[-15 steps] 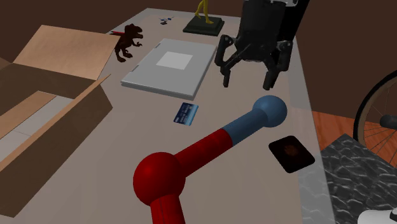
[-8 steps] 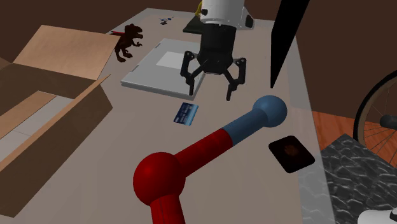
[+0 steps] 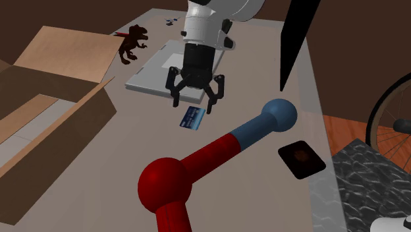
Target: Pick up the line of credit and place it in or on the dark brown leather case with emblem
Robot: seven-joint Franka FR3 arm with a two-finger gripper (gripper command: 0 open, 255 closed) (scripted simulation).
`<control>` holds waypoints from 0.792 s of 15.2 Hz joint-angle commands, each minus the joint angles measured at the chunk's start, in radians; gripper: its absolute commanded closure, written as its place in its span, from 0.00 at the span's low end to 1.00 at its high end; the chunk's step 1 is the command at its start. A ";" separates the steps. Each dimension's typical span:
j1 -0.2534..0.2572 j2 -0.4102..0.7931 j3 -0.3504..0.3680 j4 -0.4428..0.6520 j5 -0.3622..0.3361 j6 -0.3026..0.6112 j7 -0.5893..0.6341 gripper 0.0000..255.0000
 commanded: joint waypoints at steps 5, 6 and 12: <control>0.022 0.023 0.010 -0.047 0.011 0.077 -0.003 0.00; 0.022 0.023 0.010 -0.047 0.011 0.077 -0.003 0.00; 0.022 0.023 0.010 -0.047 0.011 0.077 -0.003 0.00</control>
